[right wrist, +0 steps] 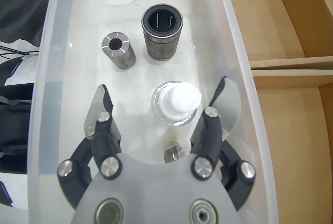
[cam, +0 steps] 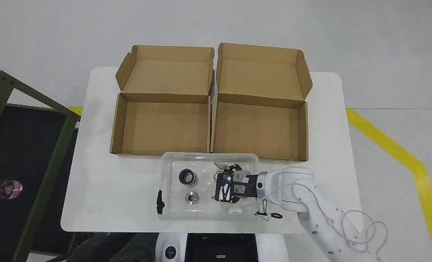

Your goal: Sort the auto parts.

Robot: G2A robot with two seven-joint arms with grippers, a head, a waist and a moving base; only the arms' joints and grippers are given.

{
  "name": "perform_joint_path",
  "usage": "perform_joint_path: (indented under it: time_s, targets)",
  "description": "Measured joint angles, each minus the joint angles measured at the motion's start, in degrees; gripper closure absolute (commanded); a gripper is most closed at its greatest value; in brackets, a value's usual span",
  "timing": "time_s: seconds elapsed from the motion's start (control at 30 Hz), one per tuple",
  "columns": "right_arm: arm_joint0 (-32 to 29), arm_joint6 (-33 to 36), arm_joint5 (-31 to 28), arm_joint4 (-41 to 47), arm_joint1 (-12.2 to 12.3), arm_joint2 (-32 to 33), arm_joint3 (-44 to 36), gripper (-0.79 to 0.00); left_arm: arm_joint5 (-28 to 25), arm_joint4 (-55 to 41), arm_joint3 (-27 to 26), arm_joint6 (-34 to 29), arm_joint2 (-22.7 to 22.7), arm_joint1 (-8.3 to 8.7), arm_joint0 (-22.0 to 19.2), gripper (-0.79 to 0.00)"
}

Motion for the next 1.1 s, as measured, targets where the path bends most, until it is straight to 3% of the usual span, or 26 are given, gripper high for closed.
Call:
perform_joint_path:
  time_s: [0.17, 0.2, 0.53, 1.1]
  targets:
    - [0.7, -0.2, 0.7, -0.6, 0.1, -0.5, 0.6, -0.018, 0.0, 0.0, 0.0, 0.0, 0.0, 0.00, 0.0, -0.785]
    - [0.8, -0.2, 0.8, -0.7, 0.1, -0.6, 0.6, 0.000, 0.0, 0.0, 0.0, 0.0, 0.0, 0.00, 0.0, -0.785]
    - [0.4, -1.9, -0.3, 0.7, 0.6, -0.1, -2.0, 0.000, 0.0, 0.0, 0.0, 0.0, 0.0, 0.00, 0.0, -0.785]
    - [-2.6, -8.3, -2.9, 6.8, 2.3, 6.3, -10.5, 0.000, 0.0, 0.0, 0.0, 0.0, 0.0, 0.00, 0.0, -0.785]
